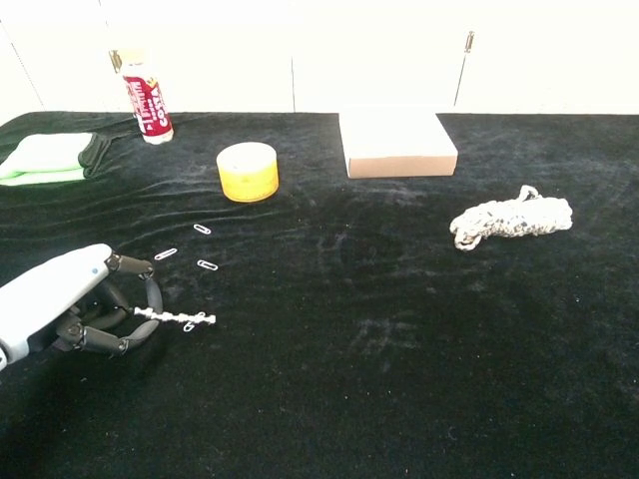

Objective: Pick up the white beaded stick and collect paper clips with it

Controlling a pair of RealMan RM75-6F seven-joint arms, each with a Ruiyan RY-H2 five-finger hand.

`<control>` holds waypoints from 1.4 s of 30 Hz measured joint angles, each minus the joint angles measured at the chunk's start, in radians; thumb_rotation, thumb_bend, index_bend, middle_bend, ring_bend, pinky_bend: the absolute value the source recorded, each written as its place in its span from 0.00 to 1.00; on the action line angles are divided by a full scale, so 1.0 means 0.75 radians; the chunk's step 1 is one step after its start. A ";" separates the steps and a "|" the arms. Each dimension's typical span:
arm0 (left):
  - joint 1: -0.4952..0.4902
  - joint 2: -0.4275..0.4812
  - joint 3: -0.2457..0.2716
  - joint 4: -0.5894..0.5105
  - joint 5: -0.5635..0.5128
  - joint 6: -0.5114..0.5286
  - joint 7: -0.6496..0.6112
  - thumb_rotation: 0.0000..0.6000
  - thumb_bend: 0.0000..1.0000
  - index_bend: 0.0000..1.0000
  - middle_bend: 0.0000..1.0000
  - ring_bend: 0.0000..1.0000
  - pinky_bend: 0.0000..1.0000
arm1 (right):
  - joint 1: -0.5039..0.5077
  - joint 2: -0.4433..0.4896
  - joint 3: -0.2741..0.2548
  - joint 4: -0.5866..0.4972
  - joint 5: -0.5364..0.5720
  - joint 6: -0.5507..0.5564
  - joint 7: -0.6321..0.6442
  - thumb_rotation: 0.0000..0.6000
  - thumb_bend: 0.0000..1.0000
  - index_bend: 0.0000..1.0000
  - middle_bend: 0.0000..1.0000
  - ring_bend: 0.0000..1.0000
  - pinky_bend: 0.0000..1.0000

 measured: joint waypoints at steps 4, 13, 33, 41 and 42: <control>0.000 0.001 -0.002 0.004 -0.010 -0.009 -0.005 1.00 0.57 0.92 1.00 1.00 1.00 | -0.004 -0.004 0.001 0.003 -0.004 0.003 -0.004 1.00 0.18 0.00 0.00 0.00 0.00; 0.001 0.009 -0.012 0.002 -0.014 -0.005 -0.012 1.00 0.57 0.92 1.00 1.00 1.00 | -0.002 -0.004 0.006 -0.005 -0.002 -0.011 -0.015 1.00 0.18 0.00 0.00 0.00 0.00; 0.079 0.209 -0.133 -0.053 -0.038 0.162 -0.157 1.00 0.57 0.92 1.00 1.00 1.00 | 0.016 -0.007 0.017 -0.030 0.016 -0.070 -0.060 1.00 0.18 0.00 0.00 0.00 0.00; 0.106 0.227 -0.129 0.007 -0.061 0.145 -0.263 1.00 0.55 0.89 1.00 1.00 1.00 | 0.029 -0.010 0.021 -0.051 0.030 -0.107 -0.097 1.00 0.18 0.00 0.00 0.00 0.00; 0.106 0.226 -0.127 0.011 -0.059 0.141 -0.263 1.00 0.51 0.85 1.00 1.00 1.00 | 0.030 -0.010 0.021 -0.054 0.030 -0.111 -0.100 1.00 0.18 0.00 0.00 0.00 0.00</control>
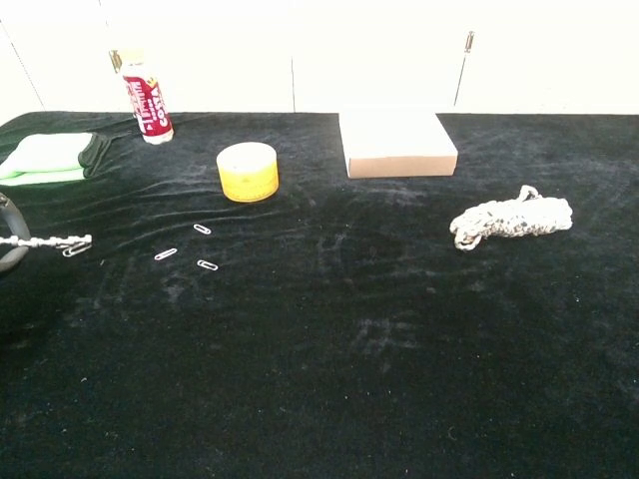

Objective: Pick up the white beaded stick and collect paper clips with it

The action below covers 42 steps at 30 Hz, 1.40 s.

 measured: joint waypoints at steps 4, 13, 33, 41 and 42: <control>-0.006 0.004 0.009 0.008 -0.006 -0.021 0.037 1.00 0.22 0.47 1.00 1.00 1.00 | -0.002 0.001 -0.001 -0.002 0.002 -0.001 -0.003 1.00 0.18 0.00 0.00 0.00 0.00; -0.005 0.012 0.006 -0.024 -0.041 -0.010 0.119 1.00 0.12 0.09 1.00 1.00 1.00 | -0.010 0.000 0.001 0.002 -0.006 0.023 0.006 1.00 0.18 0.00 0.00 0.00 0.00; 0.180 0.381 0.195 -0.167 0.206 0.206 0.047 1.00 0.12 0.12 0.14 0.15 0.18 | 0.014 0.007 -0.005 -0.025 0.018 -0.069 -0.036 1.00 0.18 0.00 0.00 0.00 0.00; 0.357 0.519 0.284 -0.209 0.276 0.408 0.038 1.00 0.13 0.12 0.03 0.00 0.00 | 0.039 0.019 -0.008 -0.082 0.068 -0.168 -0.105 1.00 0.18 0.00 0.00 0.00 0.00; 0.374 0.524 0.287 -0.218 0.280 0.429 0.047 1.00 0.13 0.12 0.03 0.00 0.00 | 0.044 0.023 -0.008 -0.088 0.078 -0.184 -0.105 1.00 0.18 0.00 0.00 0.00 0.00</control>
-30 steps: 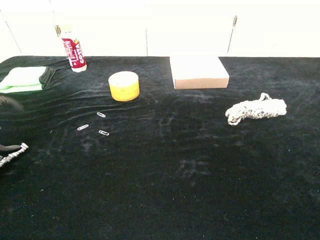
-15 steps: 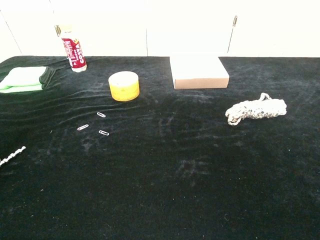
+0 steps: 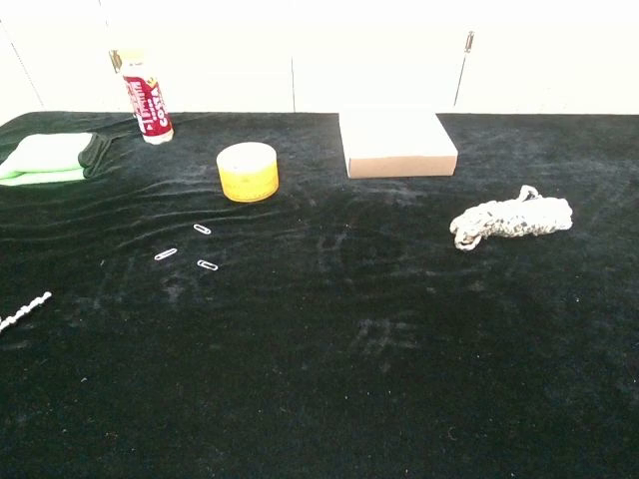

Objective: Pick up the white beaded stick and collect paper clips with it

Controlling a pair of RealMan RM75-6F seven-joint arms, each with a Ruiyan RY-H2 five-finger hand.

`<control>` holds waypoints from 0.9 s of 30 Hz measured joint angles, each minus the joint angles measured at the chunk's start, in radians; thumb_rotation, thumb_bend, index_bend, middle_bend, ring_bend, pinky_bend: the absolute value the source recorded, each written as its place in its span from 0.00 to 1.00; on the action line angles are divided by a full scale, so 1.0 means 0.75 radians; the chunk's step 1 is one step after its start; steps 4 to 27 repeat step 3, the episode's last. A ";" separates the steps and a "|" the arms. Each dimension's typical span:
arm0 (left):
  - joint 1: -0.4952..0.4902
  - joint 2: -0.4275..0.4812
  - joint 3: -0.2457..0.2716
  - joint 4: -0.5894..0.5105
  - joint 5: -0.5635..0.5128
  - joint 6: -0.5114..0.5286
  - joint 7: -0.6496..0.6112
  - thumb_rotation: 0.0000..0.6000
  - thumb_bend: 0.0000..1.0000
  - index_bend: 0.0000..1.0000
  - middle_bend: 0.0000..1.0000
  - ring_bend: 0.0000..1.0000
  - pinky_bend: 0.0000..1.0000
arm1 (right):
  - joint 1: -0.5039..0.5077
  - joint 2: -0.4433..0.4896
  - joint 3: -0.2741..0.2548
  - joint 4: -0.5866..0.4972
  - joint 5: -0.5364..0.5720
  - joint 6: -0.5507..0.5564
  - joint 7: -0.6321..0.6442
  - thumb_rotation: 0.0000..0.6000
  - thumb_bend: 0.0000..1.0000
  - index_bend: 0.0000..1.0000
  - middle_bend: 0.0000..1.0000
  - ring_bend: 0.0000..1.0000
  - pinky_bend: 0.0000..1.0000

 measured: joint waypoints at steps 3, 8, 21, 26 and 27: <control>0.045 0.018 0.010 -0.024 0.025 0.042 0.011 1.00 0.13 0.12 0.03 0.00 0.00 | 0.015 0.011 0.002 -0.017 0.024 -0.032 -0.006 1.00 0.18 0.00 0.00 0.00 0.00; 0.045 0.018 0.010 -0.024 0.025 0.042 0.011 1.00 0.13 0.12 0.03 0.00 0.00 | 0.015 0.011 0.002 -0.017 0.024 -0.032 -0.006 1.00 0.18 0.00 0.00 0.00 0.00; 0.045 0.018 0.010 -0.024 0.025 0.042 0.011 1.00 0.13 0.12 0.03 0.00 0.00 | 0.015 0.011 0.002 -0.017 0.024 -0.032 -0.006 1.00 0.18 0.00 0.00 0.00 0.00; 0.045 0.018 0.010 -0.024 0.025 0.042 0.011 1.00 0.13 0.12 0.03 0.00 0.00 | 0.015 0.011 0.002 -0.017 0.024 -0.032 -0.006 1.00 0.18 0.00 0.00 0.00 0.00; 0.045 0.018 0.010 -0.024 0.025 0.042 0.011 1.00 0.13 0.12 0.03 0.00 0.00 | 0.015 0.011 0.002 -0.017 0.024 -0.032 -0.006 1.00 0.18 0.00 0.00 0.00 0.00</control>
